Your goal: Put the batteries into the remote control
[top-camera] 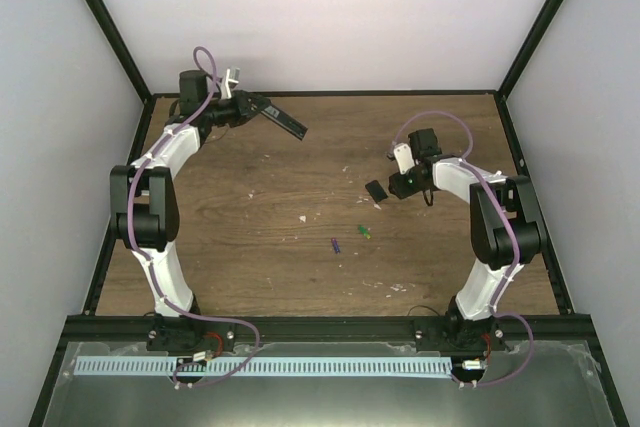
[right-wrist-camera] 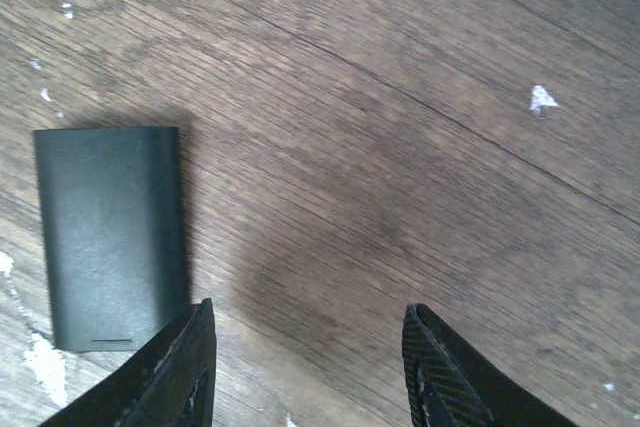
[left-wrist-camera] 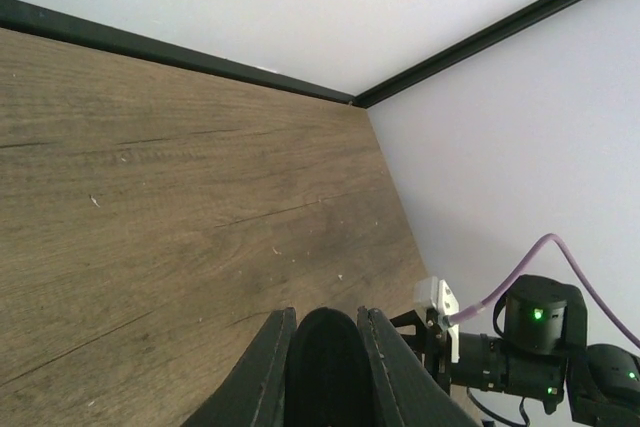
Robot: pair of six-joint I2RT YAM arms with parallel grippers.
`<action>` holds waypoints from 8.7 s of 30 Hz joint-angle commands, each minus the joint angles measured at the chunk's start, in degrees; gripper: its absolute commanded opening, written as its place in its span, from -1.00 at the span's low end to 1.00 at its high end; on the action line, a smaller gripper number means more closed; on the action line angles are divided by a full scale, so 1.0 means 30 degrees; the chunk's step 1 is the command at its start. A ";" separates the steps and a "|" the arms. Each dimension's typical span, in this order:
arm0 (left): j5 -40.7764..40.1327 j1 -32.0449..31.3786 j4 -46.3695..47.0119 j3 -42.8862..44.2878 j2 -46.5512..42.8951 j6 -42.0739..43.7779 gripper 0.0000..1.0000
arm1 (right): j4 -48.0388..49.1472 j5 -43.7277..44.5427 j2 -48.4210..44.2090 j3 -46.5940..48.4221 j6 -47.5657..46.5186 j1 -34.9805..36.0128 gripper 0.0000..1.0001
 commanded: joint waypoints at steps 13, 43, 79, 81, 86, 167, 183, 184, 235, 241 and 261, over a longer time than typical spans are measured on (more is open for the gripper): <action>0.0190 0.0102 0.0680 -0.0709 -0.0585 0.0065 -1.00 | 0.0579 0.1902 0.0786 -0.0241 0.0221 0.0728 -0.13; 0.0004 0.0190 0.0231 -0.1449 -0.1667 0.0557 -1.00 | 0.0224 0.0480 0.2389 0.1843 -0.1386 0.3906 -0.05; -0.0236 0.0307 -0.0041 -0.1805 -0.1922 0.0714 -1.00 | 0.0442 -0.0125 0.3861 0.3892 -0.3093 0.5303 0.23; -0.0195 0.0307 -0.0070 -0.1777 -0.1871 0.0707 -1.00 | 0.0402 0.0140 0.4307 0.4393 -0.3438 0.5297 0.23; -0.0238 0.0337 -0.0155 -0.1693 -0.1862 0.0705 -1.00 | 0.0377 0.0052 0.5240 0.5657 -0.4228 0.5298 0.29; 0.0293 -0.1539 0.5709 -1.6169 -1.1766 -0.3053 -1.00 | -0.4749 0.2151 -0.6017 -0.2080 0.9425 1.0021 -0.06; -0.1675 -0.2154 0.5038 -2.0531 -1.9687 -0.5470 -1.00 | -0.3484 0.3418 -0.7207 -0.3278 1.0146 0.9548 0.11; -0.1565 -0.2154 0.5080 -2.0496 -1.9582 -0.5476 -1.00 | -0.3379 0.3215 -0.7216 -0.3278 0.9963 0.9478 0.11; 0.0305 -0.2154 0.3444 -1.8966 -1.7938 -0.3323 -1.00 | -0.6141 0.1859 0.0939 0.0817 0.4315 0.8359 -0.53; 0.0614 -0.2154 0.3626 -1.8689 -1.7256 -0.3279 -1.00 | -0.6295 0.1804 0.1049 0.0872 0.4296 0.8206 -0.72; 0.1191 -0.2150 0.5849 -1.8929 -1.6465 -0.5186 -1.00 | -0.6138 -0.2022 -0.4399 0.4244 0.4806 0.7384 -0.99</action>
